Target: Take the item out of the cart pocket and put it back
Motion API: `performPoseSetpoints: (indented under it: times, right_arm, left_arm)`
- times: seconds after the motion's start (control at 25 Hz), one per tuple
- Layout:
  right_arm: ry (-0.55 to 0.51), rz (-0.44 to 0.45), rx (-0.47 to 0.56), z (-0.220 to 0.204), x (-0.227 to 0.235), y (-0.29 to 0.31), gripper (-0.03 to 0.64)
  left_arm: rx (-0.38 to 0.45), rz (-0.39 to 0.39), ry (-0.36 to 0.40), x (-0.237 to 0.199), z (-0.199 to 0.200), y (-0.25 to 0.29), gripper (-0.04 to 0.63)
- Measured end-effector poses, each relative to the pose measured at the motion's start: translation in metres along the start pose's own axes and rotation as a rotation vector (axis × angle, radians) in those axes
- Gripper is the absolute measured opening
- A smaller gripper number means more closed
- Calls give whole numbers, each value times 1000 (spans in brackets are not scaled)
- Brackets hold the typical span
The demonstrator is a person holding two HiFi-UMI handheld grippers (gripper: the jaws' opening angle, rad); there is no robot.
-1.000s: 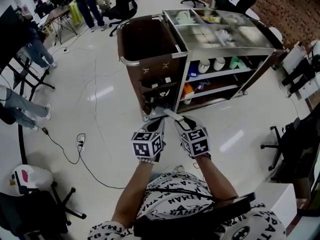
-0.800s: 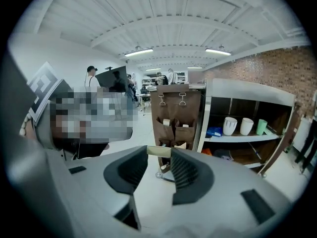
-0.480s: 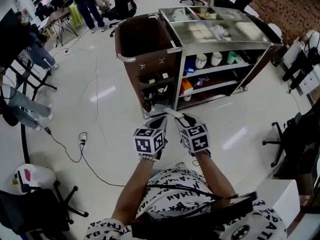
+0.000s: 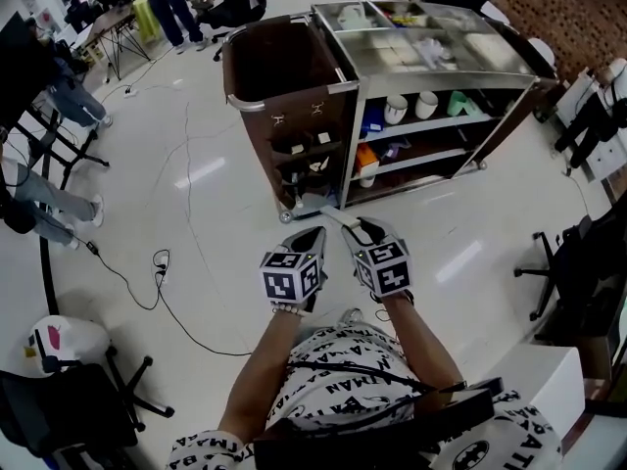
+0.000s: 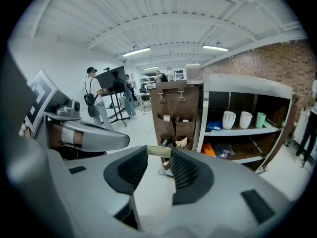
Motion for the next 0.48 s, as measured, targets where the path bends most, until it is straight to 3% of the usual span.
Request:
performPoseSetpoints:
  times: [0.48]
  right_arm:
    - [27,-28,-5,3,-10,9,161]
  left_arm:
    - [-30,6,-28,-22,-3,-7,0]
Point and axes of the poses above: the fingertips, and each gripper's own axes: y forward along the fingers, x to its right, z out of its top, the point moved 9 cm from there along -y, backward along the fingers, and after that the axes turned 2 degrees about -y, right-handed, at the moved point
